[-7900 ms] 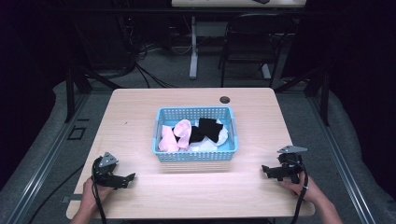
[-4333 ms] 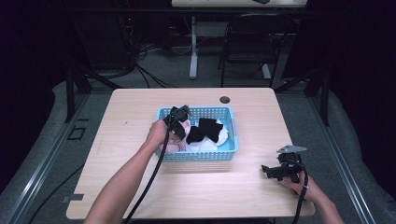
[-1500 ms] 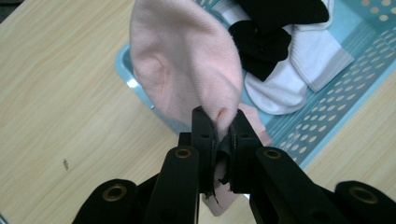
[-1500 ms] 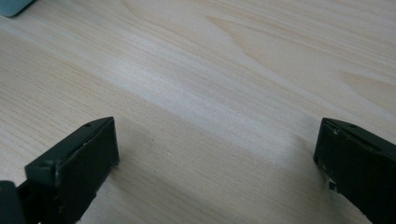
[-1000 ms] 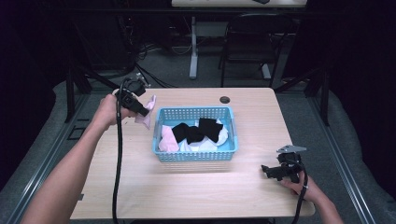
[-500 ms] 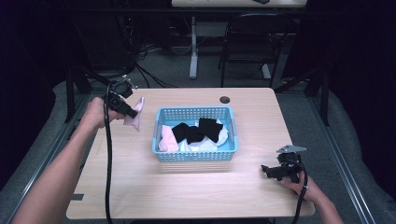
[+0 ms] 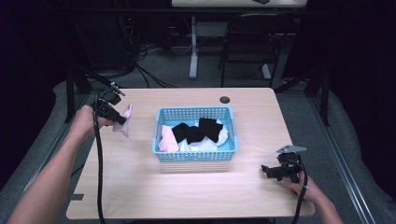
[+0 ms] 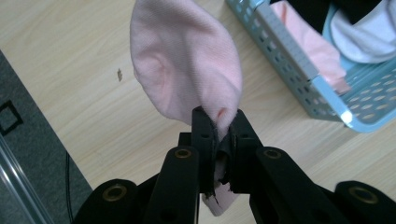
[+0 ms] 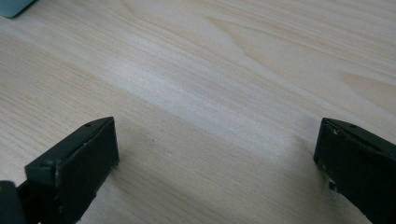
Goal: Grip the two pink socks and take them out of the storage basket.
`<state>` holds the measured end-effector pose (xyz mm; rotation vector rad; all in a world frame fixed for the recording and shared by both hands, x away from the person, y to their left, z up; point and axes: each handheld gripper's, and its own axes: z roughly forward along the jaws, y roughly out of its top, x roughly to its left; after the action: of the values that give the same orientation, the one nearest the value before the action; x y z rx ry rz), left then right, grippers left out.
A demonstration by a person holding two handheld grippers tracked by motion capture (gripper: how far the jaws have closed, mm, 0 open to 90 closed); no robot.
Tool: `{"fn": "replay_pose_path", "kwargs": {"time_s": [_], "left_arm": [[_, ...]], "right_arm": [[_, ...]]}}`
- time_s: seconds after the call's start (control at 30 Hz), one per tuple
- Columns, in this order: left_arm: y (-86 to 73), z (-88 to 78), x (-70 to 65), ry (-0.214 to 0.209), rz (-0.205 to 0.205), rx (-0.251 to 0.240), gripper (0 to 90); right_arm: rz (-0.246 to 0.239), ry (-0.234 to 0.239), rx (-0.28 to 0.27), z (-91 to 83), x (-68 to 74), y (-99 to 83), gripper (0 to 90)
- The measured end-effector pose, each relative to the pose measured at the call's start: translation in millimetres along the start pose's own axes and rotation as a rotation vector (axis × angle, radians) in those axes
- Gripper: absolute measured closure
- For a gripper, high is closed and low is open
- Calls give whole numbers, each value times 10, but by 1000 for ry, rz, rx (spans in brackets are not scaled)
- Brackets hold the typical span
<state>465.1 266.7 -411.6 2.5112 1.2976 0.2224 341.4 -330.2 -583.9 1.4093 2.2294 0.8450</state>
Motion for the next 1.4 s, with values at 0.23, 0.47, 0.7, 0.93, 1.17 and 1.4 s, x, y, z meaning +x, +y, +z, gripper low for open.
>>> {"fn": "replay_pose_path", "kwargs": {"time_s": [0.23,0.47,0.7,0.93,1.17,1.4], "left_arm": [[-182,223,149,-11,-55,33,839],[-352,466,262,-25,-102,72,838],[-503,750,314,-53,-149,103,834],[-594,832,346,-56,-204,101,451],[-537,540,330,-37,-195,9,216],[-272,213,82,-39,-101,-102,144]], "right_arm": [[3,-1,-3,1,3,-1,0],[3,1,-6,5,2,0,0],[4,-1,-5,3,4,0,0],[5,-1,-4,2,5,0,0],[4,-1,-5,4,5,1,0],[4,-1,-2,2,5,2,0]]}}
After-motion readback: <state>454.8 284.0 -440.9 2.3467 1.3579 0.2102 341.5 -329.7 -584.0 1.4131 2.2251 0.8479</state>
